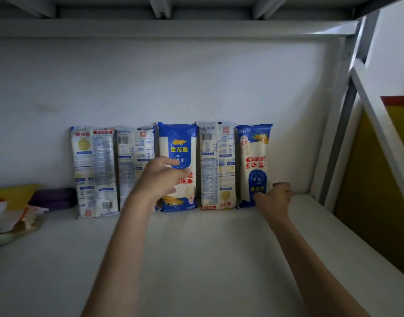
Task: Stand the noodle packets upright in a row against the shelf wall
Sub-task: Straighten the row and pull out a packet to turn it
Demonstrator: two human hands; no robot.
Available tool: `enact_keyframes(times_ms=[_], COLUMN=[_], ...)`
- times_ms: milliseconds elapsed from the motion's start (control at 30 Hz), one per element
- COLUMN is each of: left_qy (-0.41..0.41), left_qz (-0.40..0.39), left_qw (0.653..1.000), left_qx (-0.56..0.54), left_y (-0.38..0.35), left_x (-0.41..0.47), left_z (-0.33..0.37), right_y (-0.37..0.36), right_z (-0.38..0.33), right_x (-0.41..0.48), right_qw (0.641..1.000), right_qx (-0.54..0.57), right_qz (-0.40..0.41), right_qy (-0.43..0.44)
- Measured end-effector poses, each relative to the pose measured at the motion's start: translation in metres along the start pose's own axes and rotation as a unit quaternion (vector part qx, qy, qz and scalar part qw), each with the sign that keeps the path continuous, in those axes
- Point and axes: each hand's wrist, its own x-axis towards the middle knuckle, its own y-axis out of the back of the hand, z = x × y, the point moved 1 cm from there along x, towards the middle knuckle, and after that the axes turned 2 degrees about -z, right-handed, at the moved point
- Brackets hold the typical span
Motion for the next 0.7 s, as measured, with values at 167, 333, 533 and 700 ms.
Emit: enact_keyframes(times_ms=[167,333,533,700], left_qy=[-0.010,-0.016,0.008,-0.006], left_qz=[0.007,0.060,0.012,-0.032], left_qw=[1.000,0.998,0.999,0.998], left_qx=[-0.004,0.013,0.032,0.052], left_y=[-0.059,-0.068,-0.066,-0.075], left_x=[0.011,0.018,0.012,0.012], left_z=[-0.009,-0.023,-0.033,-0.031], right_y=[-0.006,0.007,0.028,0.025], right_z=[0.014,0.002,-0.012,-0.008], right_x=[0.011,0.014,0.028,0.029], right_qw=[0.998,0.998,0.996,0.987], right_qx=[0.050,0.054,0.025,0.045], right_qz=[-0.034,-0.032,-0.079,-0.150], right_qy=[-0.008,0.006,0.011,-0.025])
